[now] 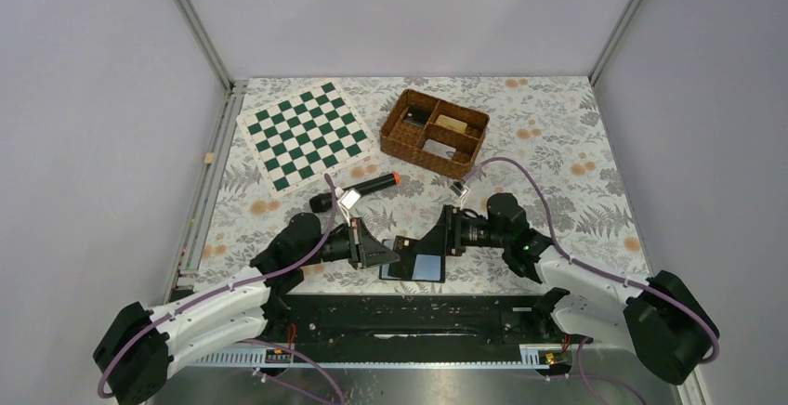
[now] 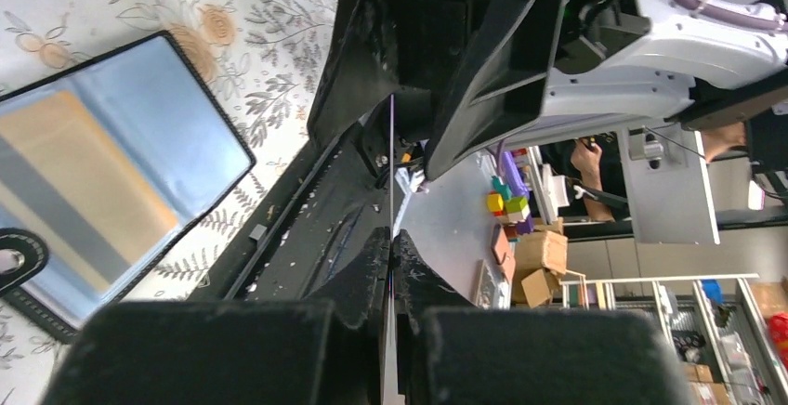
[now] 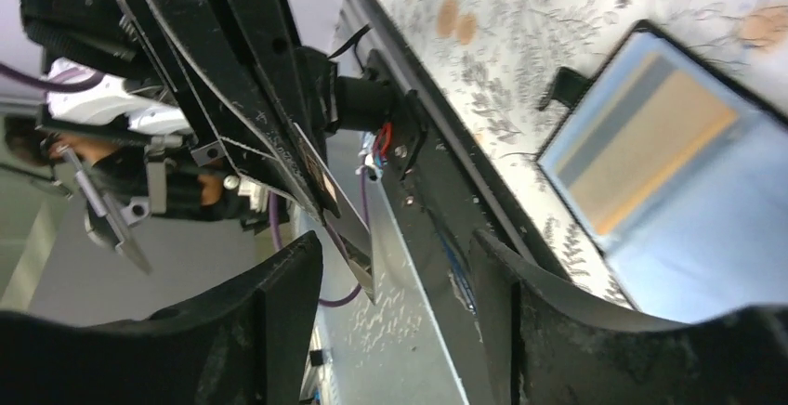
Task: Take the credit cards out of the card holder
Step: Place the credit card at the center of the board.
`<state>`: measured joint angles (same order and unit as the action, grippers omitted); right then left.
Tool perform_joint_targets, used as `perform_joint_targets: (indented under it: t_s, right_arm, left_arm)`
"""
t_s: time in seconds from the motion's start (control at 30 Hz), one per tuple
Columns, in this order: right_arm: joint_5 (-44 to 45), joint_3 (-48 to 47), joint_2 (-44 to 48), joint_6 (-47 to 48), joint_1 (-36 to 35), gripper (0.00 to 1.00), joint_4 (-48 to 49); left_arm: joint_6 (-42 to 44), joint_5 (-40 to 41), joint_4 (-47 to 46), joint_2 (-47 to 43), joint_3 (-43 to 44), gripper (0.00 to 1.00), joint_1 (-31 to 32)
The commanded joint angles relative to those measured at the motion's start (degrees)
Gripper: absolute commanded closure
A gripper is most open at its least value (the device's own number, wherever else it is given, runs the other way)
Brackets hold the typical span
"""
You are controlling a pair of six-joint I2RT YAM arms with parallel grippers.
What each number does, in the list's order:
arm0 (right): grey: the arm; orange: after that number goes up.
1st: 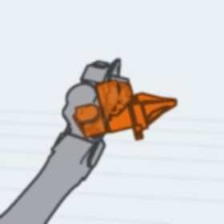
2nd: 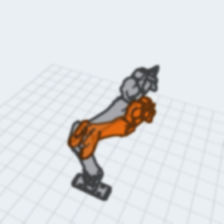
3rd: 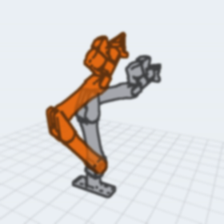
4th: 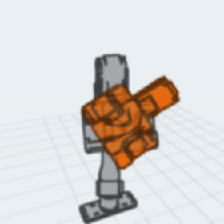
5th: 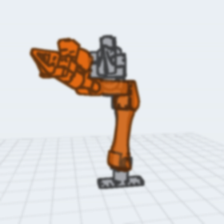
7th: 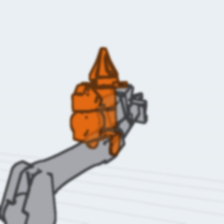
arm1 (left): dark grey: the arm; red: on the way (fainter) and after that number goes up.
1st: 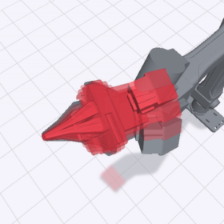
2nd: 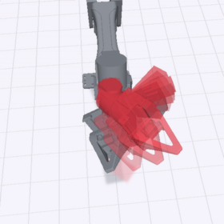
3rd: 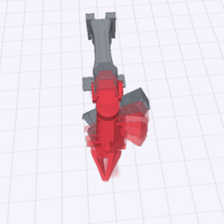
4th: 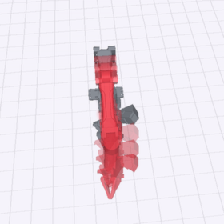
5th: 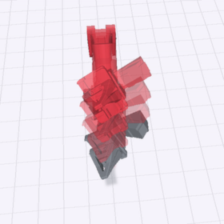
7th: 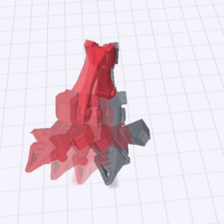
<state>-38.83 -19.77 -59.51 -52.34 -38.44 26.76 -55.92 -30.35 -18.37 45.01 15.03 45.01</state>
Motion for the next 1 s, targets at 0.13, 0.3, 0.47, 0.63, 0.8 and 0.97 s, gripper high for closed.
perform_joint_targets:
  t_s: [0.13,0.3,0.47,0.63,0.8,0.97]
  right_arm:
    - [-3.27,-0.92,-5.17,-4.08,-3.75,0.61,15.96]
    - [-3.40,0.07,-6.77,-7.56,-3.75,0.93,22.92]
    - [-3.56,0.78,-9.16,-12.36,-3.75,1.00,29.87]
    - [-1.19,0.09,-8.26,-12.38,-2.23,1.00,23.67]
    - [2.12,0.13,-2.13,-8.43,5.57,1.00,8.98]
    - [14.99,-4.27,9.72,2.46,12.24,1.00,-20.91]
  left_arm:
    - [-2.85,-4.24,-9.18,1.07,0.35,1.00,0.34]
    - [-3.76,-4.44,-10.29,1.75,-0.16,1.00,0.29]
    - [-3.68,-4.29,-9.54,2.65,0.13,0.65,0.33]
    - [0.32,-3.00,-2.36,1.49,2.20,0.27,0.34]
    - [7.06,2.25,12.51,-1.65,6.78,0.20,0.34]
    - [16.44,14.71,35.08,-2.22,16.79,0.12,0.25]
